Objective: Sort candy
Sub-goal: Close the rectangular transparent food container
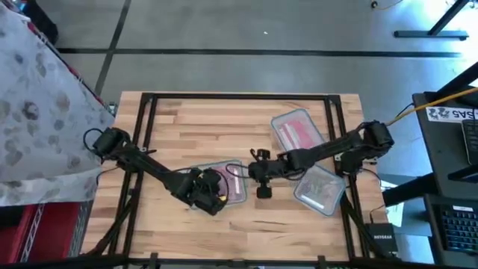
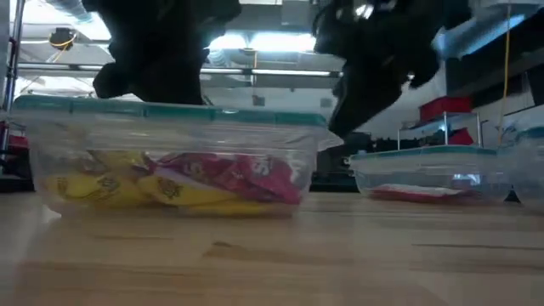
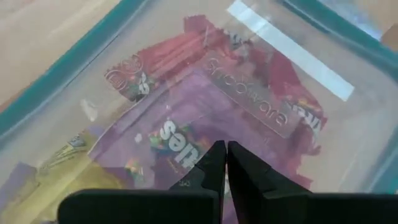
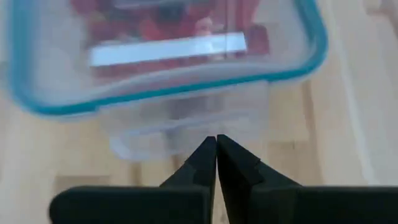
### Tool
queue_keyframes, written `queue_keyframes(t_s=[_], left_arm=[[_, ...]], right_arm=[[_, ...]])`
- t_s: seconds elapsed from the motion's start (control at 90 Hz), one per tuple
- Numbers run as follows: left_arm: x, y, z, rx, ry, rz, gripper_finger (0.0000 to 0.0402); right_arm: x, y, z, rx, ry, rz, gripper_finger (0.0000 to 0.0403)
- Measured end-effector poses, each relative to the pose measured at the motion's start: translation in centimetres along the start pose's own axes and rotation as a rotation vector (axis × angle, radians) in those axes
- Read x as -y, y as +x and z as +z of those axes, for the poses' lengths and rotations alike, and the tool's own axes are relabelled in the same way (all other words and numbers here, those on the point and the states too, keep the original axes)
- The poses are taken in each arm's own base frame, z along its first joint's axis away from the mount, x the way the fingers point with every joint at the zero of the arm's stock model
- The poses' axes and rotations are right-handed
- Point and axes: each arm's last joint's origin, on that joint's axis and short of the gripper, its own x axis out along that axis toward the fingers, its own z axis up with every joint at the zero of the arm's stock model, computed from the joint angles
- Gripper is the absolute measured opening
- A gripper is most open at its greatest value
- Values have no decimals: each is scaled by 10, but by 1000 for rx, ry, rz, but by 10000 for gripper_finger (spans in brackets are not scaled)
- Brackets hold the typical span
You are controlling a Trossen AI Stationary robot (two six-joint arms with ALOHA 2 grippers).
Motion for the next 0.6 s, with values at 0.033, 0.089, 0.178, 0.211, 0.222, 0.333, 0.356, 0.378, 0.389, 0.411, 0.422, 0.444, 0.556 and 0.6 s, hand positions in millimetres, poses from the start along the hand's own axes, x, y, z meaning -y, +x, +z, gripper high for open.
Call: queue_keyframes(t_s=[0.033, 0.089, 0.178, 0.211, 0.222, 0.333, 0.356, 0.378, 0.389, 0.411, 0.422, 0.444, 0.556, 0.6], left_arm=[[-1, 3, -2, 10, -11, -12, 0], [-4, 11, -8, 27, -30, -37, 0], [-6, 23, -16, 58, -67, -83, 0], [-7, 27, -18, 63, -88, -96, 0], [-7, 28, -19, 64, -94, -101, 0], [-8, 35, -25, 68, -152, -156, 0], [-8, 35, -26, 68, -151, -159, 0], [-8, 35, -27, 69, -147, -159, 0], [-8, 35, -27, 70, -146, -158, 0], [-8, 34, -28, 73, -143, -158, 0], [-8, 34, -28, 75, -142, -157, 0], [-8, 34, -29, 81, -140, -157, 0], [-7, 32, -30, 106, -139, -153, 0], [-7, 32, -30, 116, -139, -150, 0]], right_arm=[[1, 5, 1, 10, 8, 8, 0], [1, 13, 1, 17, 15, 38, 0], [0, 23, 1, 41, 32, 68, 0], [0, 27, 1, 48, 35, 68, 0], [0, 29, 1, 50, 37, 68, 0], [-1, 38, -3, 40, 45, 67, 0], [-1, 38, -4, 35, 44, 58, 0], [0, 38, -4, 30, 39, 45, 0], [0, 38, -4, 27, 36, 39, 0], [0, 37, -5, 23, 31, 24, 0], [0, 37, -5, 21, 30, 16, 0], [0, 35, -5, 14, 28, 0, 0], [1, 19, -2, 6, 17, -58, 0], [-2, 10, 0, 24, 7, -55, 0]])
